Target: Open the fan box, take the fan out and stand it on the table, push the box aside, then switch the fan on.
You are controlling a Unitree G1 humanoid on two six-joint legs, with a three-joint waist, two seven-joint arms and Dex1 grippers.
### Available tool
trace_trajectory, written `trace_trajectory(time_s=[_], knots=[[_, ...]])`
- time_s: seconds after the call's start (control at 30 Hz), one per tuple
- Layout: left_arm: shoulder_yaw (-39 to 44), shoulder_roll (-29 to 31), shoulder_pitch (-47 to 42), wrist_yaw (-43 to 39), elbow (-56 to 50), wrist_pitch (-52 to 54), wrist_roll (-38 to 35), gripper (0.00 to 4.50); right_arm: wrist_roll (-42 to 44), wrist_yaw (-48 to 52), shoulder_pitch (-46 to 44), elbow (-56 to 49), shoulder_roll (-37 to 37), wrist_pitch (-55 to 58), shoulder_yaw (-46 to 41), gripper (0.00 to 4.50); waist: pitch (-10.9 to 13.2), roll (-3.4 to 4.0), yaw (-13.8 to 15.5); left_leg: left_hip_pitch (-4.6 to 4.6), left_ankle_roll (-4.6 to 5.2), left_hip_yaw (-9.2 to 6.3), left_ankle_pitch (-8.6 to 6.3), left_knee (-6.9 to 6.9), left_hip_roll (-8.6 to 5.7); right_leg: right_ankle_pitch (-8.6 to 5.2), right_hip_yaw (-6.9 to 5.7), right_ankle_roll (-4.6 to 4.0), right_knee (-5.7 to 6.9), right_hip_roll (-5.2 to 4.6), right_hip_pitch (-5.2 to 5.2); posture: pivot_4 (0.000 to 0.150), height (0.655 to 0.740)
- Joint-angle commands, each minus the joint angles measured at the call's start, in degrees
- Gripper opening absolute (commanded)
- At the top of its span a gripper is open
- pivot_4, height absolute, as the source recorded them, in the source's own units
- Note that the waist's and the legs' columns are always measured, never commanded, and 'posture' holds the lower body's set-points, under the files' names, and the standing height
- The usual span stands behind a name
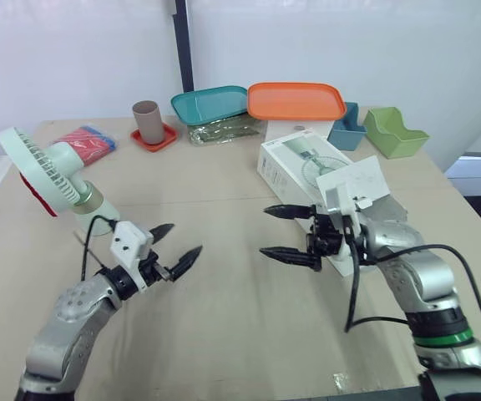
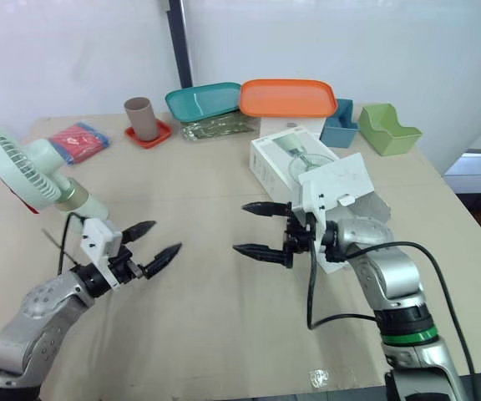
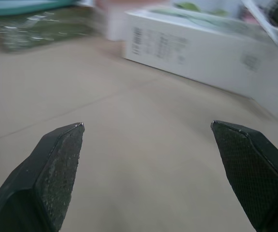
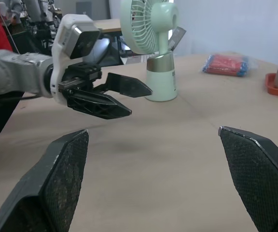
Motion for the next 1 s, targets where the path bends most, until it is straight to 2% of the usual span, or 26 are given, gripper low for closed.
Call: trace_trajectory(time_s=[0.03, 0.17, 0.37, 0.47, 0.6, 0.7, 1.0], knots=[[2.91, -2.76, 2.87, 8.79, -6.44, 0.47, 3.40, 4.50, -2.46, 1.80, -1.34, 1.39, 0.45, -4.07, 1.18, 4.40, 0.00, 0.00, 0.15, 0.00, -0.01, -0.03, 0.01, 0.00, -0.01, 0.00, -0.02, 0.00, 0.01, 0.00, 0.01, 0.150, 0.7400], [5.96, -7.83, 6.32, 19.11, -10.72, 0.26, 9.08, 4.50, -4.21, 2.29, -2.27, 3.12, 1.66, -6.56, 2.25, 4.40, -0.01, -0.02, 0.51, -0.01, -0.03, 0.00, 0.02, 0.02, -0.03, 0.01, -0.01, 0.02, -0.01, 0.00, 0.04, 0.150, 0.7400], [9.36, -11.65, 8.30, 25.15, -13.90, -3.99, 14.14, 4.50, -3.32, 3.49, -2.88, 4.66, 3.06, -7.37, 2.19, 4.40, -0.01, -0.04, 0.58, 0.00, -0.04, 0.05, 0.02, 0.03, -0.02, 0.02, -0.01, 0.00, -0.01, 0.02, 0.04, 0.150, 0.7400], [11.50, -13.58, 8.41, 27.23, -14.18, -4.57, 13.88, 4.50, -2.67, 4.80, -3.73, 6.19, 3.66, -7.92, 1.73, 4.40, -0.01, -0.05, 0.59, 0.00, -0.04, 0.06, 0.02, 0.03, -0.03, 0.02, -0.01, 0.00, -0.01, 0.01, 0.05, 0.150, 0.7400], [13.06, -14.91, 9.19, 27.60, -14.40, -5.80, 13.51, 4.50, 1.15, 3.71, -5.85, 7.46, 5.84, -4.97, -0.79, 4.40, 0.00, -0.05, 0.54, 0.01, -0.03, 0.13, 0.01, 0.03, 0.00, 0.04, -0.01, -0.02, -0.01, 0.03, 0.04, 0.150, 0.7400], [13.60, -15.25, 9.82, 25.74, -14.24, -5.71, 10.21, 4.50, 2.60, 2.02, -7.67, 8.17, 7.66, -4.13, -2.48, 4.40, -0.01, -0.06, 0.57, 0.01, -0.03, 0.13, 0.02, 0.03, 0.01, 0.05, 0.00, -0.05, -0.01, 0.03, 0.03, 0.150, 0.7400], [16.35, -13.07, 7.67, 24.77, -13.65, -5.60, 7.13, 4.50, -3.45, 6.15, -7.44, 10.86, 6.75, -11.38, 0.27, 4.40, -0.02, -0.09, 0.59, 0.01, -0.03, 0.13, 0.01, 0.03, 0.00, 0.05, -0.03, -0.05, -0.02, 0.03, 0.03, 0.150, 0.7400]])
